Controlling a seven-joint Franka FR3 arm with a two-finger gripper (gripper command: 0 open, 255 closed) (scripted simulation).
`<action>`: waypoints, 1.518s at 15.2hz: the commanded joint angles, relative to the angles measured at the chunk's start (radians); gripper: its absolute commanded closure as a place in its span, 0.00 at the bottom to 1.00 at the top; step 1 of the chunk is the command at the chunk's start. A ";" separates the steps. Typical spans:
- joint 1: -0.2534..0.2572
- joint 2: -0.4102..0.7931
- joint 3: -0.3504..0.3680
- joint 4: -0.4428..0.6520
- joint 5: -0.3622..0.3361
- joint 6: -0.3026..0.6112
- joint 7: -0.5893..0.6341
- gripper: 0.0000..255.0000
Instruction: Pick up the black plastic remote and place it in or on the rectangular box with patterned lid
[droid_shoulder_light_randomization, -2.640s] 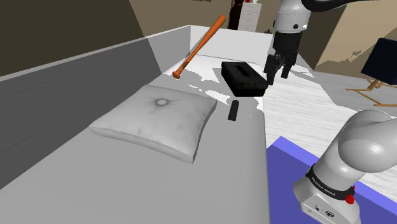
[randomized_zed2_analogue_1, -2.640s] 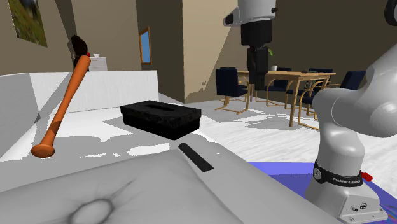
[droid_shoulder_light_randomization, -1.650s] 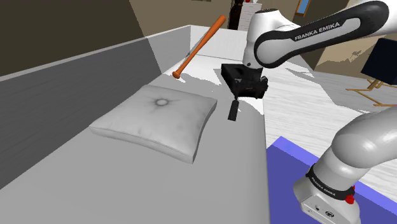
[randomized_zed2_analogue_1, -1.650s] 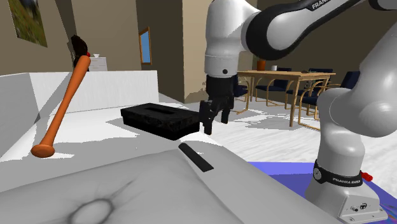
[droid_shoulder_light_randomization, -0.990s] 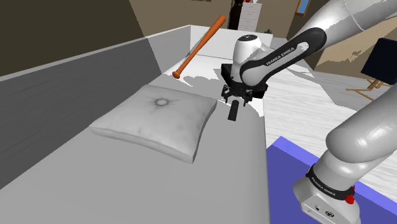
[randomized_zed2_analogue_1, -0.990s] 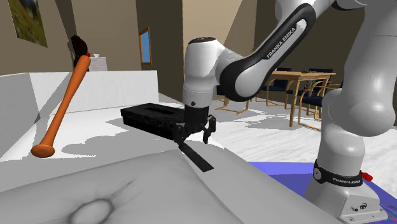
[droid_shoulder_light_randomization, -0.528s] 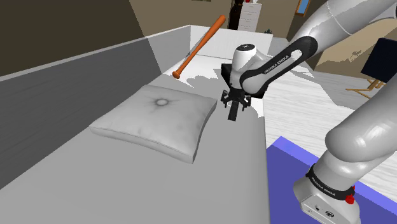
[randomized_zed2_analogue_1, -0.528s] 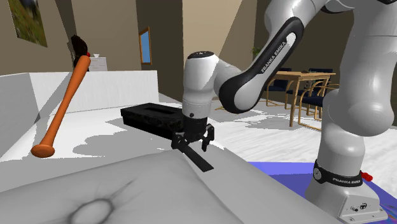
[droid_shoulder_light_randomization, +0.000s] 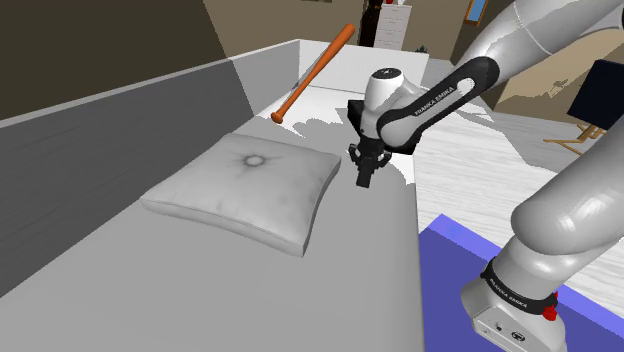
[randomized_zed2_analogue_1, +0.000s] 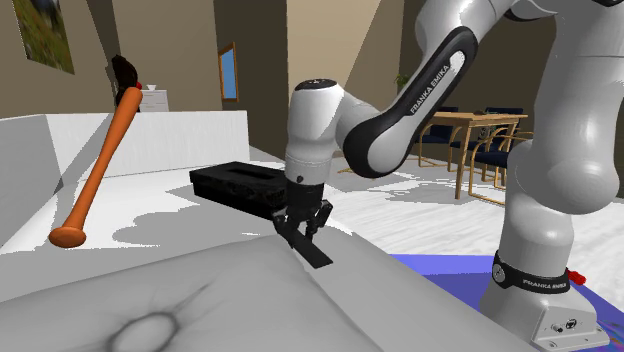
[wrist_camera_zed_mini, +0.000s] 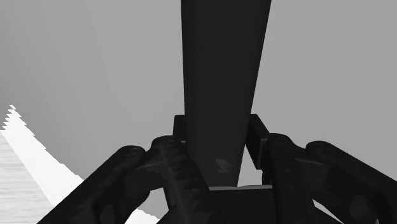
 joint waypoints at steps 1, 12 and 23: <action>-0.002 0.003 -0.002 -0.004 0.000 -0.016 -0.001 1.00; 0.007 -0.044 -0.005 0.008 0.046 -0.068 -0.041 1.00; 0.029 -0.150 -0.021 0.065 0.131 -0.219 -0.126 1.00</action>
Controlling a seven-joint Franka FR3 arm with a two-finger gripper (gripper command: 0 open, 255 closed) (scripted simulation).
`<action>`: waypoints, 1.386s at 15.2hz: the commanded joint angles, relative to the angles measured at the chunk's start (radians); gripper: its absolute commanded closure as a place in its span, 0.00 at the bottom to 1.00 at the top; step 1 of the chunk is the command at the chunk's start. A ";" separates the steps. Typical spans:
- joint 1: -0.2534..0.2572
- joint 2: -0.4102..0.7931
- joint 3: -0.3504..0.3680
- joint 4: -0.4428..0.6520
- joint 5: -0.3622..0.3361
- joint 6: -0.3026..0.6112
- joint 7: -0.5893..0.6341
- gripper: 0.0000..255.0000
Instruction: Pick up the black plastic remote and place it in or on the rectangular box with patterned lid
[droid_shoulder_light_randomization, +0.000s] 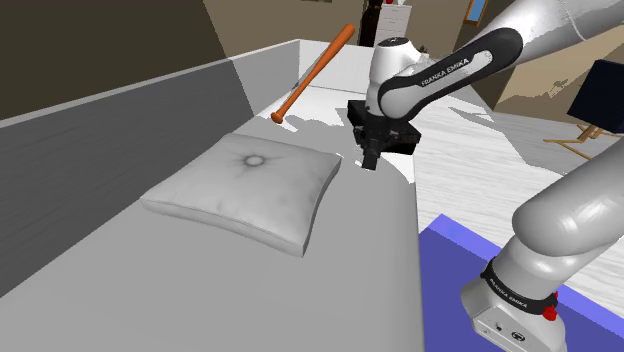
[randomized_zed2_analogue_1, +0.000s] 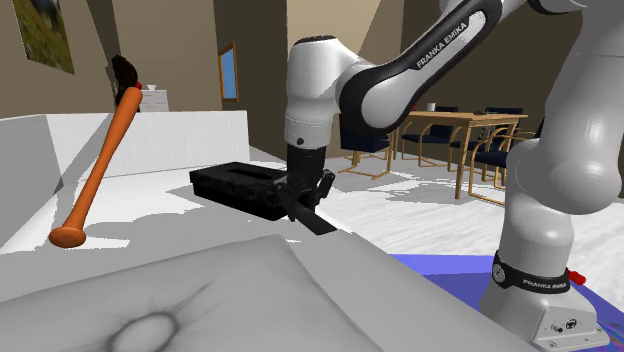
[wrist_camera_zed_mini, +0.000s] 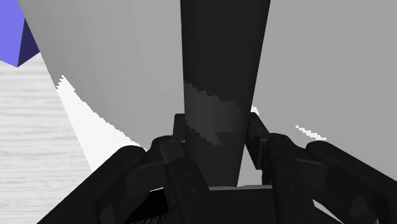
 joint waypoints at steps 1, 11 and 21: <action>0.004 -0.022 -0.004 0.010 0.014 -0.030 -0.014 1.00; 0.016 -0.088 -0.018 0.089 0.053 -0.168 -0.063 1.00; -0.013 -0.044 -0.058 0.215 0.041 -0.242 -0.132 1.00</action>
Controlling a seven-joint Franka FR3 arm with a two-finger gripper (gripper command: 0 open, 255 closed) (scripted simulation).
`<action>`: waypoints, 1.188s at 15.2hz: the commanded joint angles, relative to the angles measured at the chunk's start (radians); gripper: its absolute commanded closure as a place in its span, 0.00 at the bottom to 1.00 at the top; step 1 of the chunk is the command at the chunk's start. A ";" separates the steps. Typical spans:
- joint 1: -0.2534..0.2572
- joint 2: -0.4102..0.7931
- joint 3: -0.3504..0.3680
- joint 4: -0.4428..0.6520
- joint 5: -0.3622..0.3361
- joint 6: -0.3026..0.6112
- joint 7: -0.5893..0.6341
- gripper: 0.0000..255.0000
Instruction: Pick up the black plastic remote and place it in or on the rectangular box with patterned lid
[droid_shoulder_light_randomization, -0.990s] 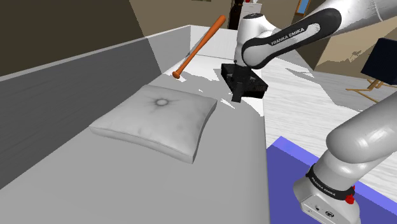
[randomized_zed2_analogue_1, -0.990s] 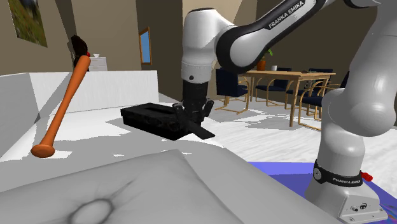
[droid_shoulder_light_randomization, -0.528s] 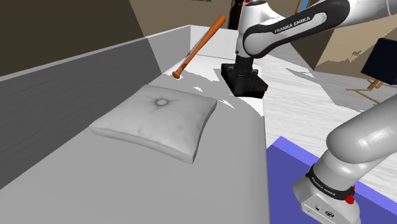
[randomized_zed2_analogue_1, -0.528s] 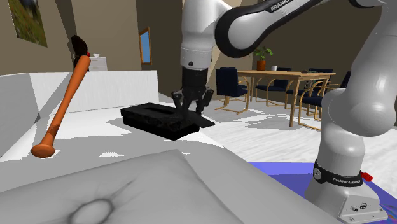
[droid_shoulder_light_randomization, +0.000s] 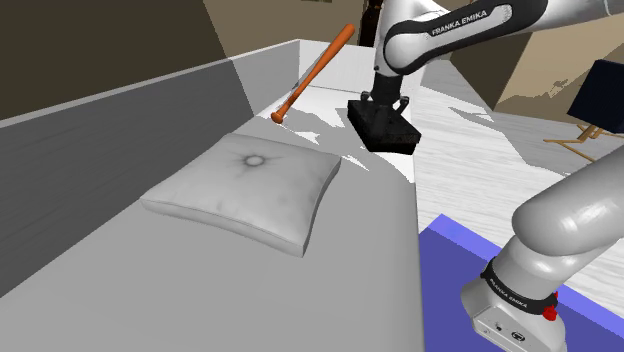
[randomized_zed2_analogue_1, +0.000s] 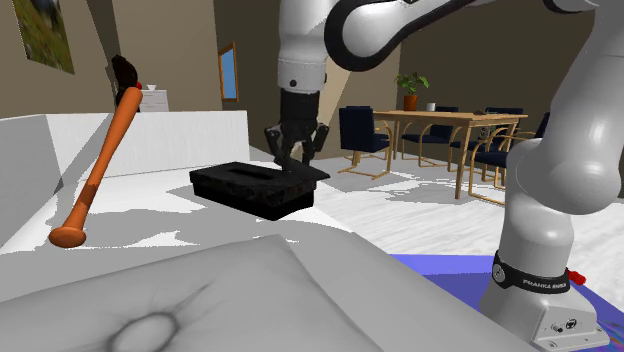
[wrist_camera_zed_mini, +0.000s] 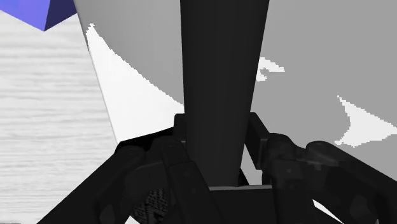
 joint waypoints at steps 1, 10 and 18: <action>-0.018 0.046 -0.017 0.044 -0.015 0.005 -0.026 1.00; -0.093 0.294 -0.094 0.296 -0.066 0.017 -0.150 1.00; -0.143 0.547 -0.141 0.615 -0.079 -0.033 -0.260 1.00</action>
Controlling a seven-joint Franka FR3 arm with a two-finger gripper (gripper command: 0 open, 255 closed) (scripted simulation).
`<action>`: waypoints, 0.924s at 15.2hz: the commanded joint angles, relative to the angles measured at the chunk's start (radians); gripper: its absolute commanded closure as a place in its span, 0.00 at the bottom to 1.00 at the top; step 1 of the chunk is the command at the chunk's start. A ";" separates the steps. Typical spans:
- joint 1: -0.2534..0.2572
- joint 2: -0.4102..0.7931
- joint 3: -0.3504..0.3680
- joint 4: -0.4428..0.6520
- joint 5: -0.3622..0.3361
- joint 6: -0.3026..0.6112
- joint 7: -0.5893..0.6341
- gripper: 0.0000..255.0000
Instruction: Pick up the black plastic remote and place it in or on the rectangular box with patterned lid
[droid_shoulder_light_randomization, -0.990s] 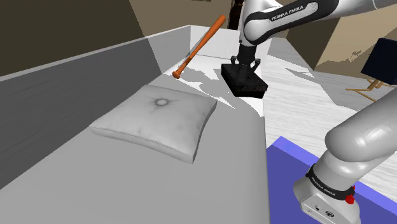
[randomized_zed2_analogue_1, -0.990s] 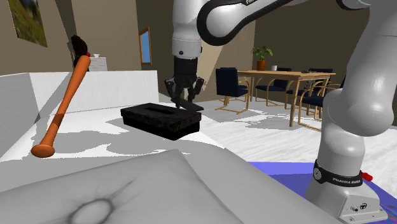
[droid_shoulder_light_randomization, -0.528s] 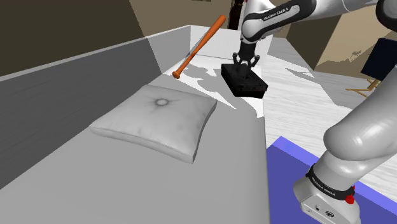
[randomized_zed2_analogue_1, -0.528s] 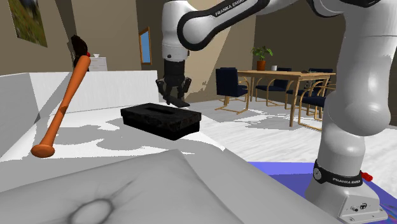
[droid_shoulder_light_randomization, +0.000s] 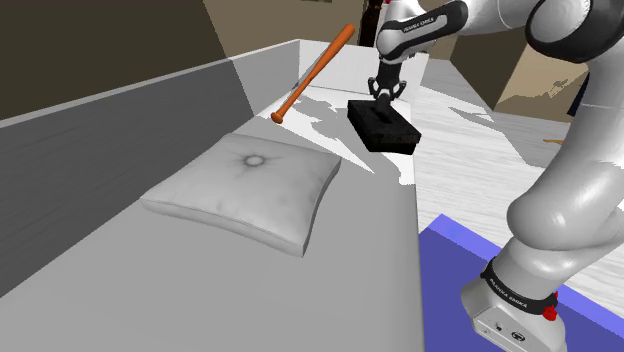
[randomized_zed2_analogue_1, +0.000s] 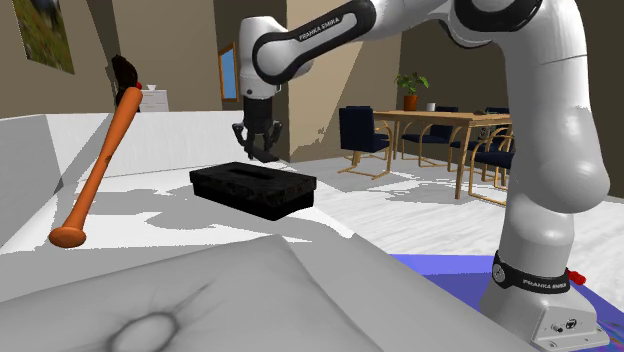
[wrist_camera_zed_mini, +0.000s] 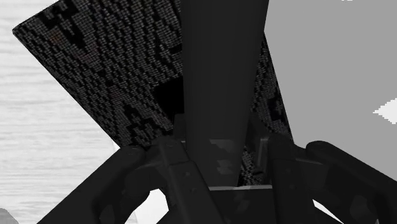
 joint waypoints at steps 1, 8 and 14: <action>-0.014 0.069 -0.011 0.099 0.001 -0.024 -0.034 1.00; -0.042 0.308 -0.033 0.439 0.003 -0.113 -0.115 1.00; -0.044 0.316 -0.036 0.371 -0.003 -0.039 -0.102 1.00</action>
